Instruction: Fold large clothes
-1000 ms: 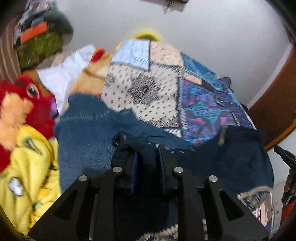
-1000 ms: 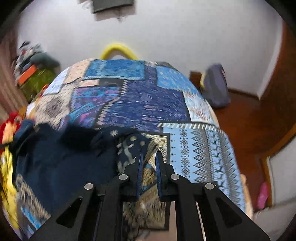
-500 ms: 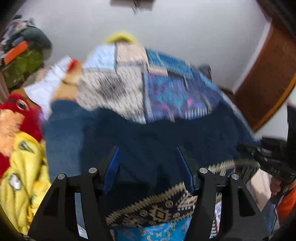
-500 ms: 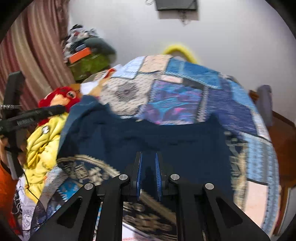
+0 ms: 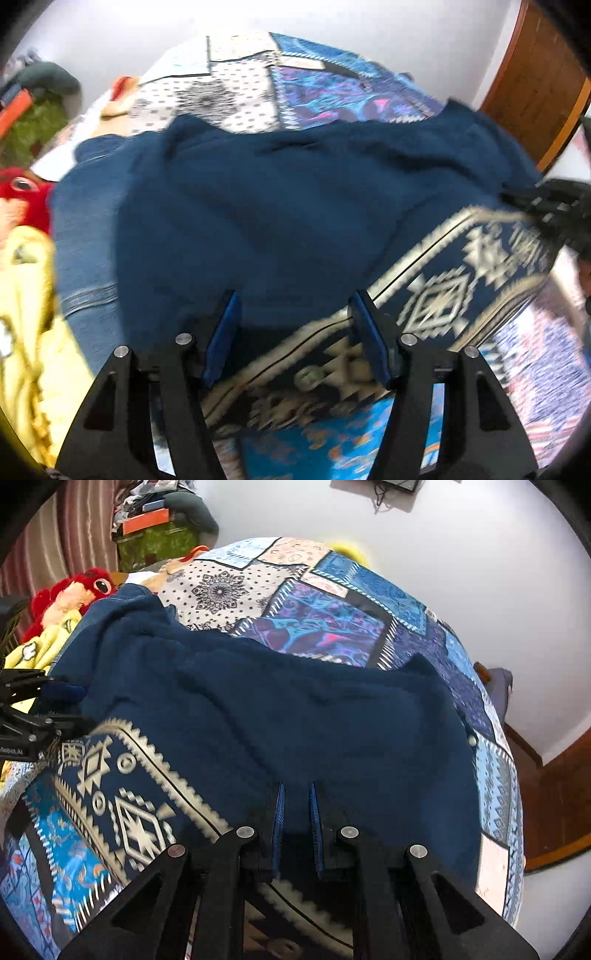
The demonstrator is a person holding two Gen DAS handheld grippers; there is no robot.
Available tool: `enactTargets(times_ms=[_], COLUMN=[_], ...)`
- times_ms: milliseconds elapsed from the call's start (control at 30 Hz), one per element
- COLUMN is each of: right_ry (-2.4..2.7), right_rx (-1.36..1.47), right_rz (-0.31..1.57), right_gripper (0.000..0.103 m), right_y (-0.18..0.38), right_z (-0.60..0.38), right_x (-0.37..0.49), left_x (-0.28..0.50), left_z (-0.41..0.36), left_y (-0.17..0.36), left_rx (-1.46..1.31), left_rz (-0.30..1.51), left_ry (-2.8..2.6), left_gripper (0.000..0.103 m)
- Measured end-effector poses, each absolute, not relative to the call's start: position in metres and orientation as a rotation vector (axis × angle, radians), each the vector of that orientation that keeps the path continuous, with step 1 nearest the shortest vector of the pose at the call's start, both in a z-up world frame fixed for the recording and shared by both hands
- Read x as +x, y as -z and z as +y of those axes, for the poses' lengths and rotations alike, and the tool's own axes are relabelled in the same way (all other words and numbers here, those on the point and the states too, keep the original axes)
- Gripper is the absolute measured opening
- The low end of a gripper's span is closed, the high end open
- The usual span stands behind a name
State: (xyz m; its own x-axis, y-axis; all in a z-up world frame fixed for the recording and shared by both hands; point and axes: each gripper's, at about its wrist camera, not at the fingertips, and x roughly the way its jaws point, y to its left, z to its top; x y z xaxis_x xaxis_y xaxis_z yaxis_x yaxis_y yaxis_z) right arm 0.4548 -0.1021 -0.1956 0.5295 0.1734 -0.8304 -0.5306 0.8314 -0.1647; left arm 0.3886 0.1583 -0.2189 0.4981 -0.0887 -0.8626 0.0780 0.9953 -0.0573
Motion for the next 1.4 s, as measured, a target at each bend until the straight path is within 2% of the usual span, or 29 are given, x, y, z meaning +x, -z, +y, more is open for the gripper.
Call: enactTargets(times_ms=[533, 633, 667, 700, 733, 767, 933, 1167, 1400], right_ry=[-0.285, -0.234, -0.222, -0.189, -0.12, -0.097, -0.153, -0.226, -0.342], right_rx=[-0.39, -0.415, -0.412, -0.402, -0.409, -0.397, -0.13, -0.04, -0.024], right_rz=[0.971, 0.969, 0.973, 0.968, 0.947, 0.934, 1.048, 1.007, 0.942], right_gripper=[0.009, 0.009, 0.017, 0.049, 0.093, 0.102, 0.102, 0.102, 0.102], right_y=[0.201, 0.205, 0.206, 0.205, 0.204, 0.205, 0.203, 0.172, 0.148], right_z=[-0.177, -0.189, -0.193, -0.201, -0.21, -0.22, -0.264, -0.256, -0.206], right_x=[0.425, 0.418, 0.418, 0.417, 0.416, 0.417, 0.42, 0.405, 0.402], left_x=[0.33, 0.316, 0.311, 0.304, 0.297, 0.29, 0.262, 0.259, 0.286], left_z=[0.205, 0.228, 0.237, 0.244, 0.252, 0.256, 0.262, 0.238, 0.223], left_y=[0.232, 0.237, 0.237, 0.236, 0.235, 0.234, 0.224, 0.212, 0.227], left_rx=[0.027, -0.065, -0.117, -0.162, -0.192, -0.204, -0.285, -0.459, -0.754], left_rz=[1.06, 1.069, 1.072, 1.073, 1.066, 1.06, 1.038, 0.989, 0.952], left_ry=[-0.112, -0.143, -0.149, -0.157, -0.174, -0.189, -0.202, -0.058, 0.164], left_gripper=[0.062, 0.062, 0.062, 0.062, 0.062, 0.062, 0.062, 0.062, 0.062])
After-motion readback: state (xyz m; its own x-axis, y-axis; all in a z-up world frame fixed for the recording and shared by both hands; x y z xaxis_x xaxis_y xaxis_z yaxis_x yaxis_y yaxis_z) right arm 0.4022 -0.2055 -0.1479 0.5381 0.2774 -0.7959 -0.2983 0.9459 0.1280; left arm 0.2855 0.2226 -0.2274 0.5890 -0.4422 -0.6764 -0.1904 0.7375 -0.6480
